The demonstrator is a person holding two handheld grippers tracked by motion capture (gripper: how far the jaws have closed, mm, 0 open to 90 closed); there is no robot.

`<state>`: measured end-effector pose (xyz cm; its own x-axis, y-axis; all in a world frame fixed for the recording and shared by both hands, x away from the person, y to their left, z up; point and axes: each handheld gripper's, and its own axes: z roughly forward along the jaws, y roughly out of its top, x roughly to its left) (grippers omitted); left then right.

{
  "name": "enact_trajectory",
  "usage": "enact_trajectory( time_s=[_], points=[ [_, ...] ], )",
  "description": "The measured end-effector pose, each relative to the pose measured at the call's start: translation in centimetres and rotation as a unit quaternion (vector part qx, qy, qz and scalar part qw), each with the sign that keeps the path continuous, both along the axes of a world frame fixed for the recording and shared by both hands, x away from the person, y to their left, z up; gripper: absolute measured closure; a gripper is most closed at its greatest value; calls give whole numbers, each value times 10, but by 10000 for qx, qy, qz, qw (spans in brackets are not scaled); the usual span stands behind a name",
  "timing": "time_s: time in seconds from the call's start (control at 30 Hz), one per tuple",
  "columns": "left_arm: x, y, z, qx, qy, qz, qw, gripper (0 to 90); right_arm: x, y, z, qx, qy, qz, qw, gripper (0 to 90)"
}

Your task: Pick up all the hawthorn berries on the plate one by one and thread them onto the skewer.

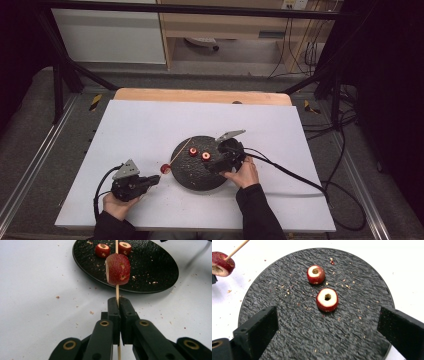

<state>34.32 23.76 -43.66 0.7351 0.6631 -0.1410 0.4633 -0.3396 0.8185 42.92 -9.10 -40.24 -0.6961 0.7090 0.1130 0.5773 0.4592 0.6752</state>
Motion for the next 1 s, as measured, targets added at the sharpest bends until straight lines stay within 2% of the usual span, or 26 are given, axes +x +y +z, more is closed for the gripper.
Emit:
enact_trajectory(
  time_s=[0.23, 0.43, 0.7, 0.93, 1.0],
  points=[
    [1, 0, 0, -18, -1, -28, 10000, 874, 15, 16, 1, -346, 177, 140, 9991, 101],
    [1, -2, -1, 0, 8, -49, 10000, 874, 30, 30, -2, -662, 394, 248, 9967, 158],
    [1, -1, -1, -6, 2, -33, 10000, 874, 47, 36, -4, -902, 709, 282, 9930, 289],
    [1, -1, -1, 2, 6, -40, 10000, 874, 51, 37, -10, -1005, 907, 418, 9899, 426],
    [1, -2, -1, -13, 13, -35, 10000, 874, 52, 37, -10, -962, 931, 456, 9899, 468]
  ],
)
